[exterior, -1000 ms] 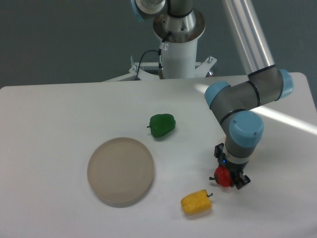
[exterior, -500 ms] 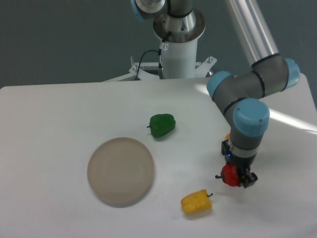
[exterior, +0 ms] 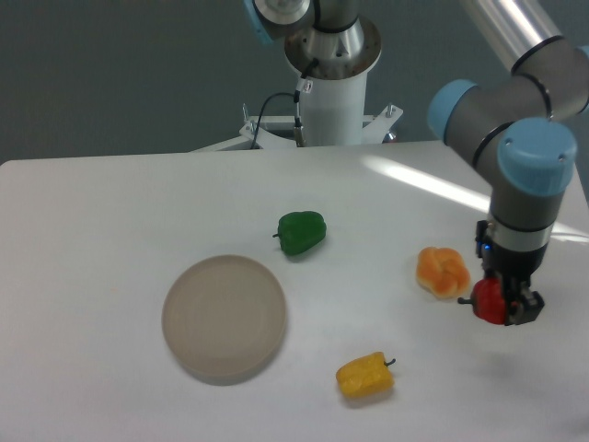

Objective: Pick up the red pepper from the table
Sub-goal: 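Lift the held red pepper up off the table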

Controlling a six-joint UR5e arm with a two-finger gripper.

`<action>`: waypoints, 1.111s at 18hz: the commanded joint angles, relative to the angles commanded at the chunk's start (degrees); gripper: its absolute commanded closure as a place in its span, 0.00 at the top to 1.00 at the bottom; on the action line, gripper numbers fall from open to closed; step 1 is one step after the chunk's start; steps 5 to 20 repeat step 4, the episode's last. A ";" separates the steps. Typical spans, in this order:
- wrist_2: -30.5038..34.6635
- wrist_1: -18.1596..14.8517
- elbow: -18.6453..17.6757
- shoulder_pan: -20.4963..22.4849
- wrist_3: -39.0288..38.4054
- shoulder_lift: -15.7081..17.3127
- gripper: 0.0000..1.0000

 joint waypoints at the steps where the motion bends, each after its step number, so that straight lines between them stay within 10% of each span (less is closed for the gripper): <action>1: -0.09 0.00 -0.35 0.00 0.00 0.26 0.36; 20: -0.26 0.09 -0.79 -0.44 -0.09 0.27 0.37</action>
